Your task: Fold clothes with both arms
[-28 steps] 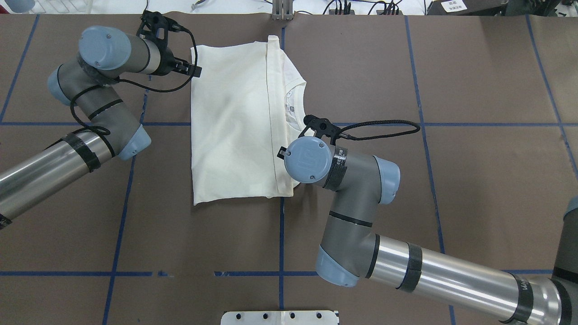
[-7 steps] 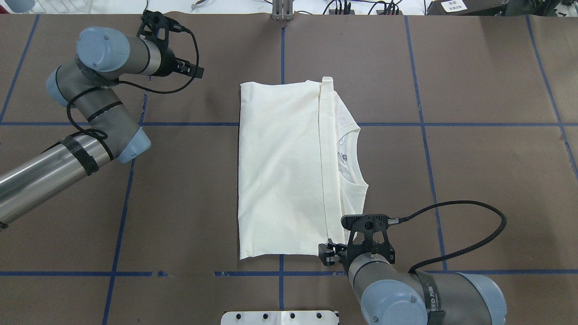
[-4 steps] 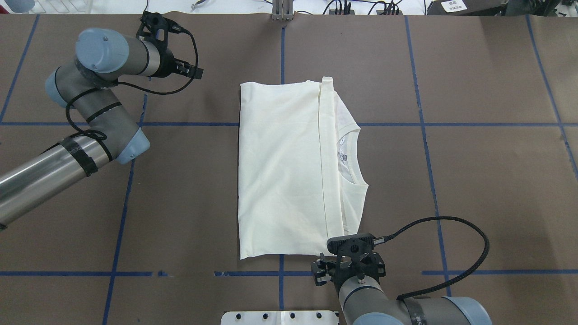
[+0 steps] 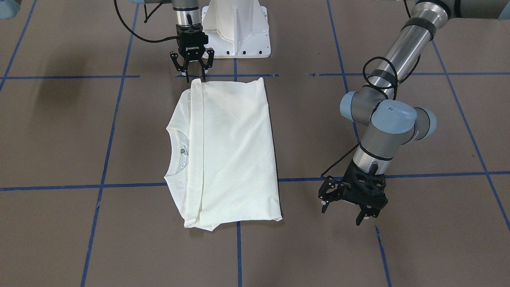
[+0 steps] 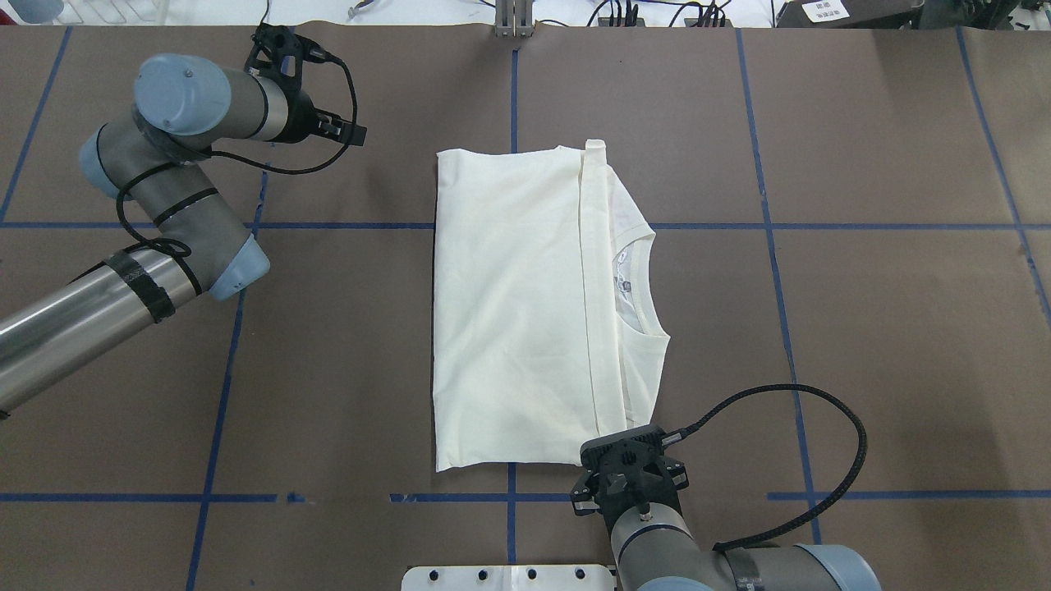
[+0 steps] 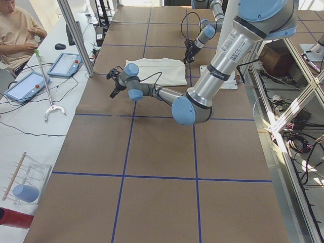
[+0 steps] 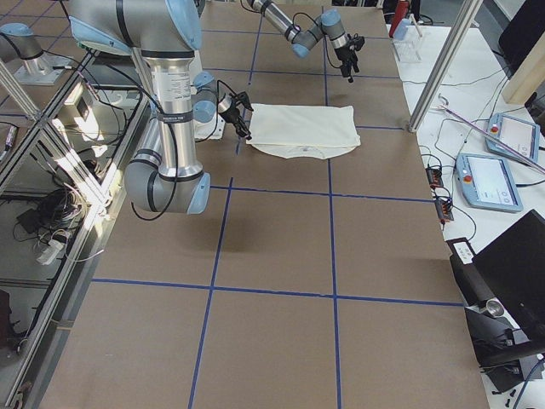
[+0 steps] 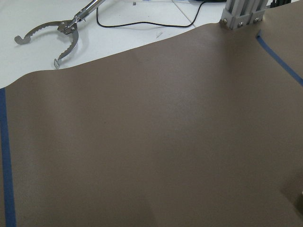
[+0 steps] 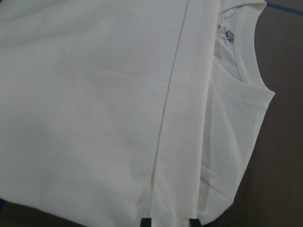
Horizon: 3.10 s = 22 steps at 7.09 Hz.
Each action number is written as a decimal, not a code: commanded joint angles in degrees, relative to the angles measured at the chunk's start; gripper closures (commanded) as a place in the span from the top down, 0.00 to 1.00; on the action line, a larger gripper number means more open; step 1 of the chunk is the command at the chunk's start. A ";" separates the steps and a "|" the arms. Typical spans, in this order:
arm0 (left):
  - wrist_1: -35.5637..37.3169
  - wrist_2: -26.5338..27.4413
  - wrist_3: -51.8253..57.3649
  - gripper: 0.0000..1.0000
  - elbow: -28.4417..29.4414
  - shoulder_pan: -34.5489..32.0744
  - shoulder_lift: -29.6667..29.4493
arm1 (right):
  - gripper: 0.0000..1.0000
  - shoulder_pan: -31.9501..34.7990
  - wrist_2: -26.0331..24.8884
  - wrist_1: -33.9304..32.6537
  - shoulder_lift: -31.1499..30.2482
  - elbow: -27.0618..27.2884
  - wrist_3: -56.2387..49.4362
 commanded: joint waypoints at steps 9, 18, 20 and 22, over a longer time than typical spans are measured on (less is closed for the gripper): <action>-0.18 0.00 0.00 1.00 -0.01 0.00 0.01 | 0.00 0.50 -0.09 -0.08 -2.60 2.18 2.37; -0.27 0.00 -0.09 1.00 -0.45 0.44 0.36 | 1.00 1.62 3.66 0.00 -6.49 7.71 13.65; 0.08 -0.09 -0.78 1.00 -1.50 0.53 0.36 | 1.00 10.21 13.67 0.96 -1.86 7.46 10.49; 0.70 -5.24 -14.42 1.00 -6.57 3.33 0.97 | 1.00 12.71 19.06 15.14 -6.45 8.25 12.74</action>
